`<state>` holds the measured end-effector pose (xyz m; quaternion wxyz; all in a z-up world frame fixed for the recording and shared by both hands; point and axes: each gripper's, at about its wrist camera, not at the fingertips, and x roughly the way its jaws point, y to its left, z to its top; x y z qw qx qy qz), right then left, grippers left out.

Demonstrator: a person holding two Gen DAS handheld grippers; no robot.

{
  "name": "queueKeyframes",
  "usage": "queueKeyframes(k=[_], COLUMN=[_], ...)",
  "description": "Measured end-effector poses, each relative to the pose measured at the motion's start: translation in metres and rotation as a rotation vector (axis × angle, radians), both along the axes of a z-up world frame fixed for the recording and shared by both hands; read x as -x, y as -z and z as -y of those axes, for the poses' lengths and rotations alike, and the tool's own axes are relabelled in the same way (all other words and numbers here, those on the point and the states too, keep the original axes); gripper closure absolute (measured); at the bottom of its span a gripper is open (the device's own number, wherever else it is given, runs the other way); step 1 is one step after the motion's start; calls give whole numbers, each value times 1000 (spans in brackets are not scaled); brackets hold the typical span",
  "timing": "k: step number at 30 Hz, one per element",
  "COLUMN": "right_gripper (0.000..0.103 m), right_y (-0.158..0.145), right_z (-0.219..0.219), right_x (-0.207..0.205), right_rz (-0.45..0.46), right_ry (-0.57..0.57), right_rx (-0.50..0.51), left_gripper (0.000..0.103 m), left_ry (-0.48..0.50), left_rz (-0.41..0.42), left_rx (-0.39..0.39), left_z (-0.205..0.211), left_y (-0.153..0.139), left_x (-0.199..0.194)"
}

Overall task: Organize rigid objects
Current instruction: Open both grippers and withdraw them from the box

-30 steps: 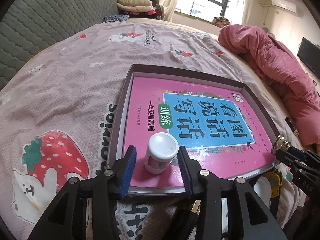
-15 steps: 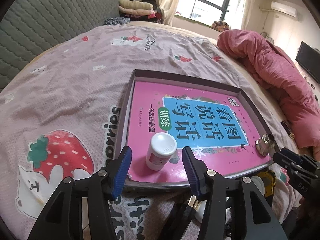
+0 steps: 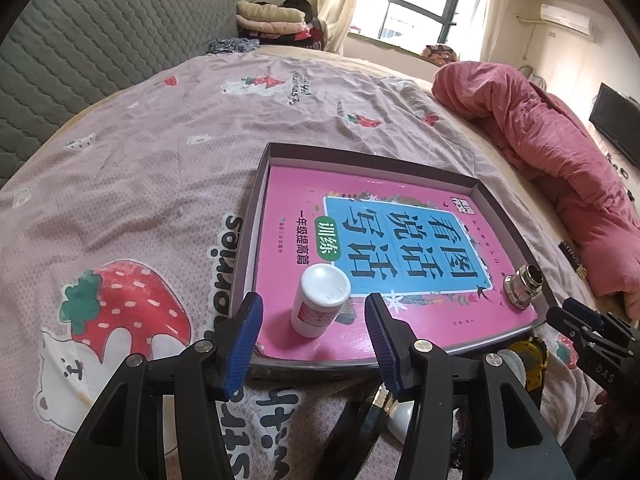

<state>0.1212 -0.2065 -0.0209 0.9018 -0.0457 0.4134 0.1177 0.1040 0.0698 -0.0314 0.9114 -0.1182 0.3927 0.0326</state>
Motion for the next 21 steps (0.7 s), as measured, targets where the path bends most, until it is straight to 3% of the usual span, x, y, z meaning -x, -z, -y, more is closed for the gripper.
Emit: queueKeyframes(k=[21], right_gripper=[59], right_y=[-4], right_z=[-16], right_x=[13], right_rz=[50], right_ry=[-43], right_rx=[44], left_gripper=[46], left_ry=[3], left_rz=[0], left_rx=[-11], left_z=[1], left_y=[-5], left_x=[4])
